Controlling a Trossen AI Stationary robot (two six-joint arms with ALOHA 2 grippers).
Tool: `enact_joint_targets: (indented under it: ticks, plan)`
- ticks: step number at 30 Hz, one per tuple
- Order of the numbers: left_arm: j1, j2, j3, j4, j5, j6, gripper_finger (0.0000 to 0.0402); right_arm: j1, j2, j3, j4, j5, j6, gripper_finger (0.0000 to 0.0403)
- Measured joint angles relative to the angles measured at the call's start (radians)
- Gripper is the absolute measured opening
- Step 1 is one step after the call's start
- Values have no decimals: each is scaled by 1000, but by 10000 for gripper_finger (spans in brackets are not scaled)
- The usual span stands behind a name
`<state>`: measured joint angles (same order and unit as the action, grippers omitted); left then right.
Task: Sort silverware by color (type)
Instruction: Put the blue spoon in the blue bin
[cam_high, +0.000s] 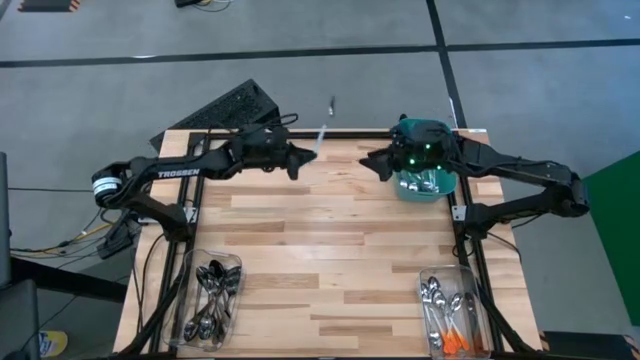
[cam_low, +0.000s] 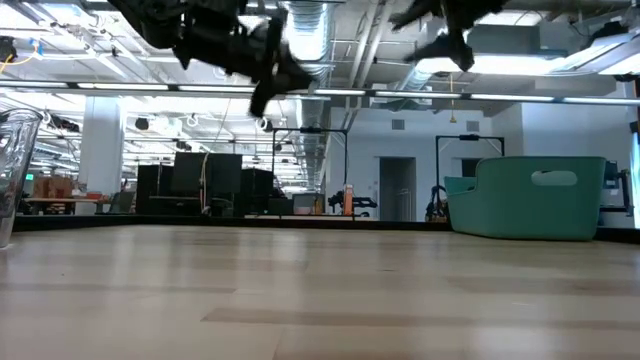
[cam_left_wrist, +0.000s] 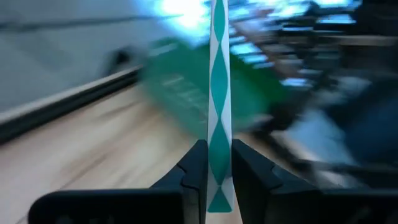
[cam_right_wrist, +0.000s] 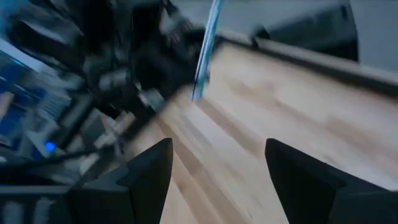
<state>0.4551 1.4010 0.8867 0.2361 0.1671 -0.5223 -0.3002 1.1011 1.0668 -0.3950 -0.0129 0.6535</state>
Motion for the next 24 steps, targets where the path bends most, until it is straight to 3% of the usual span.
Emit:
enact_joint_targets:
  ticks: [4, 10, 24]
  plan:
    - [-29, 0, 1, 174, 171, 75, 38, 13, 0, 0, 155, 21, -57, 281]
    - [-67, 0, 1, 246, 285, 115, 39, 26, 0, 0, 382, 33, -161, 281]
    - [-110, 0, 51, 334, 272, 111, 40, 54, 102, -1, 548, -78, -192, 281]
